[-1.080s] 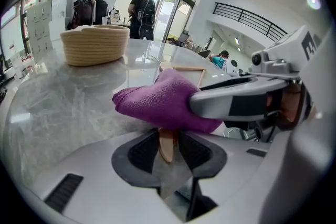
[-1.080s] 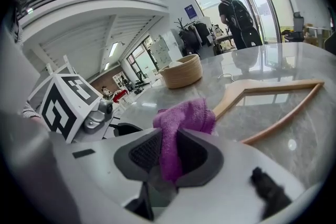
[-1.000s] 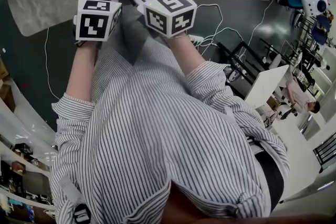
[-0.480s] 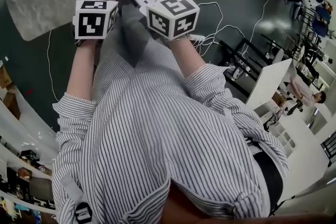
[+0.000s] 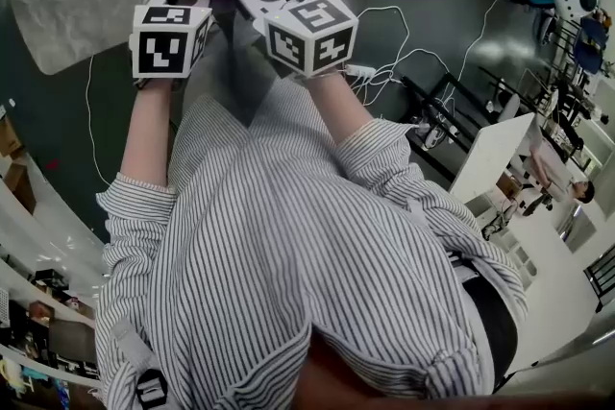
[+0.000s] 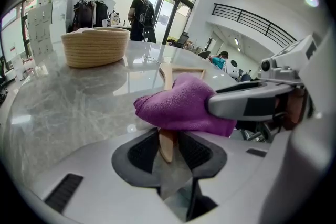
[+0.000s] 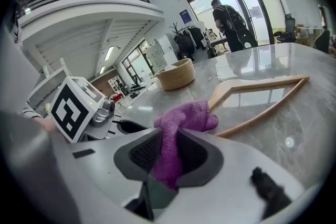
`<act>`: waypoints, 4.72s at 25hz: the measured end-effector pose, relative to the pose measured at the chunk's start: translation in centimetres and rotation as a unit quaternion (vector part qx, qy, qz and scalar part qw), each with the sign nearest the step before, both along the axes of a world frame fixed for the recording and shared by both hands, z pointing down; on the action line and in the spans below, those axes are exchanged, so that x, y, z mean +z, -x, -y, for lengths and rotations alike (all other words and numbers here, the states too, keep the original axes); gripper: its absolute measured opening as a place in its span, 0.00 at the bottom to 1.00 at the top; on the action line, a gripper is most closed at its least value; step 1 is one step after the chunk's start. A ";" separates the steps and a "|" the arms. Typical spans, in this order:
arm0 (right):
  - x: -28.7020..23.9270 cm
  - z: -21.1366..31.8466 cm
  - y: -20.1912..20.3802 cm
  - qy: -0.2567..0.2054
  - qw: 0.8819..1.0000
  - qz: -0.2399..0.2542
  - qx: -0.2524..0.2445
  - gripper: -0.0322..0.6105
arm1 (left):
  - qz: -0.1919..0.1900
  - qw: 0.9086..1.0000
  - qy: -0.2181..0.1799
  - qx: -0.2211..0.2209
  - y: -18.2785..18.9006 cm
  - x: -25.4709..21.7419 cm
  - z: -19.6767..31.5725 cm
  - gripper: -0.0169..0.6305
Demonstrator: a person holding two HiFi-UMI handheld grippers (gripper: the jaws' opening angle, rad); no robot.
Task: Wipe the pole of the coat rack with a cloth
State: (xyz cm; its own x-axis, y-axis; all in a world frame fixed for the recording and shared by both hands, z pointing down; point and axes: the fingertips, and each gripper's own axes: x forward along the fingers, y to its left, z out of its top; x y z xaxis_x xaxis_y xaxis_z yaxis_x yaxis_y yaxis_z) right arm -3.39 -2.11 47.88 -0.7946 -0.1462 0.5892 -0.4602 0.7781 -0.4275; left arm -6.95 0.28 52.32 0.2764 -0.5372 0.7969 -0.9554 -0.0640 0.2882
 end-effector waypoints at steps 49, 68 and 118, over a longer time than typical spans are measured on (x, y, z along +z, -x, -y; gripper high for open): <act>1.7 13.9 -9.6 -0.001 0.998 -0.023 0.057 0.19 | 0.014 0.997 0.066 -0.038 -0.3 0.5 1.0 0.23; 2.1 19.7 -14.7 -0.017 0.992 -0.040 0.118 0.19 | 0.012 0.996 0.065 -0.053 -0.4 0.8 1.1 0.24; -6.9 17.7 -14.4 -0.097 0.980 0.024 0.171 0.19 | -0.013 0.997 -0.047 -0.056 0.9 -7.2 3.8 0.24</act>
